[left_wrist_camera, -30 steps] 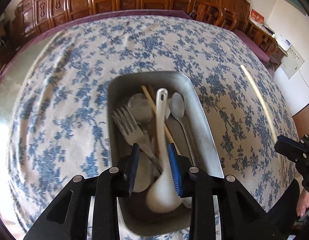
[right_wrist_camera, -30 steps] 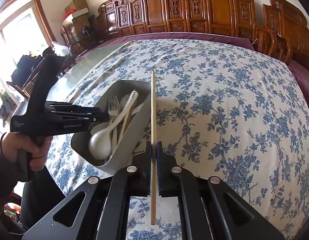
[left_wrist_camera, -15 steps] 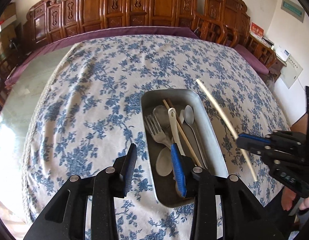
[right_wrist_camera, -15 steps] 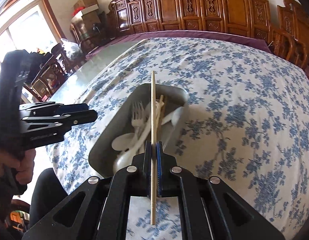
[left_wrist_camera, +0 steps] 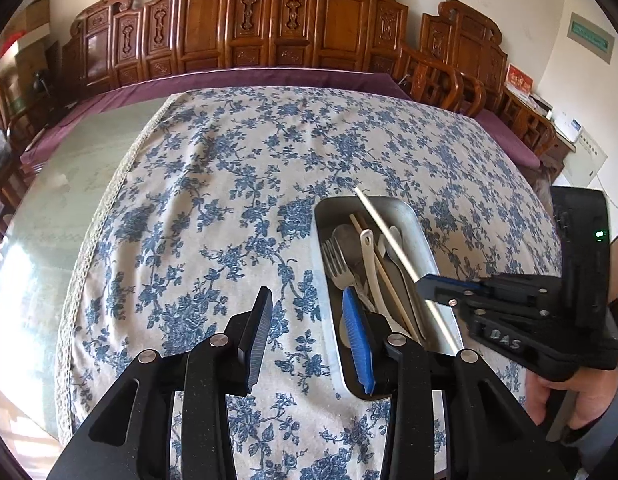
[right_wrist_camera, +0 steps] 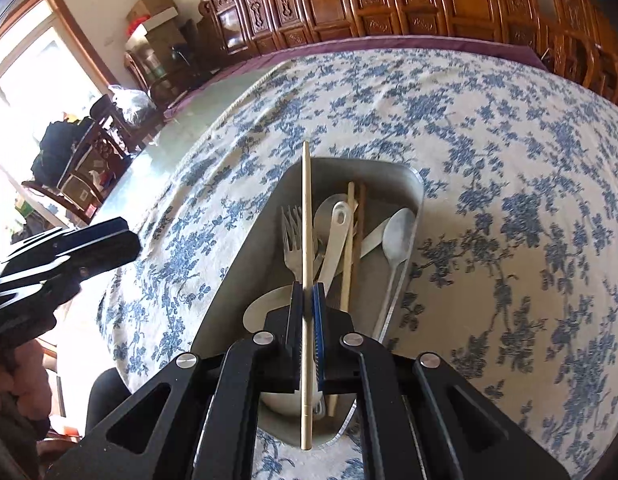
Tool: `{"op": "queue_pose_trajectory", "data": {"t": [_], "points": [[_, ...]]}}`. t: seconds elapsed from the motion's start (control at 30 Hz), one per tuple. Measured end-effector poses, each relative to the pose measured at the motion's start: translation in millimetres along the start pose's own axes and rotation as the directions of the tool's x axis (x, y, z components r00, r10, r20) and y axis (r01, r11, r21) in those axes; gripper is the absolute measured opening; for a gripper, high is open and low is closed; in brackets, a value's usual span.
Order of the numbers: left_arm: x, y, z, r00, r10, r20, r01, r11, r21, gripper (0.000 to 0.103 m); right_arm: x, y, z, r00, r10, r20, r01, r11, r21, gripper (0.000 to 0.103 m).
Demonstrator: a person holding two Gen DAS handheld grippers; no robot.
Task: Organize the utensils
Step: 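Open both grippers to release the spoon and chopstick in the tray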
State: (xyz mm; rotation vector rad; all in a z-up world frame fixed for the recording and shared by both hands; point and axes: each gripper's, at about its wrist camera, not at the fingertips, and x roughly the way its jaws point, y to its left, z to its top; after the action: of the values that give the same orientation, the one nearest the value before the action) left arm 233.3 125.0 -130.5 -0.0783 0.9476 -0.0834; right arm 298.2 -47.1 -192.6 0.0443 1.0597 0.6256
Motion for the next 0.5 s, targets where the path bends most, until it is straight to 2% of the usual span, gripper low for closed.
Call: {"op": "queue_pose_trajectory", "data": {"t": [0.23,0.33,0.5], "points": [[1.1,6.4,-3.5,1.000,0.003,-0.006,-0.003,1.000,-0.012,0.035,23.9,0.3,-8.4,0.998,-0.033,-0.049,0.034,0.999,0.022,0.006],[3.0,7.4,-5.2,1.000,0.000,-0.011,-0.001,1.000,-0.019,0.035,33.9,-4.5,-11.5,0.997,-0.020,-0.074,0.024,0.998,0.054,0.006],[3.3,8.1,-6.1,1.000,0.006,-0.013,-0.006,1.000,-0.019,0.035,38.6,-3.1,-6.3,0.998,-0.005,-0.066,0.009,0.999,0.051,0.006]]}}
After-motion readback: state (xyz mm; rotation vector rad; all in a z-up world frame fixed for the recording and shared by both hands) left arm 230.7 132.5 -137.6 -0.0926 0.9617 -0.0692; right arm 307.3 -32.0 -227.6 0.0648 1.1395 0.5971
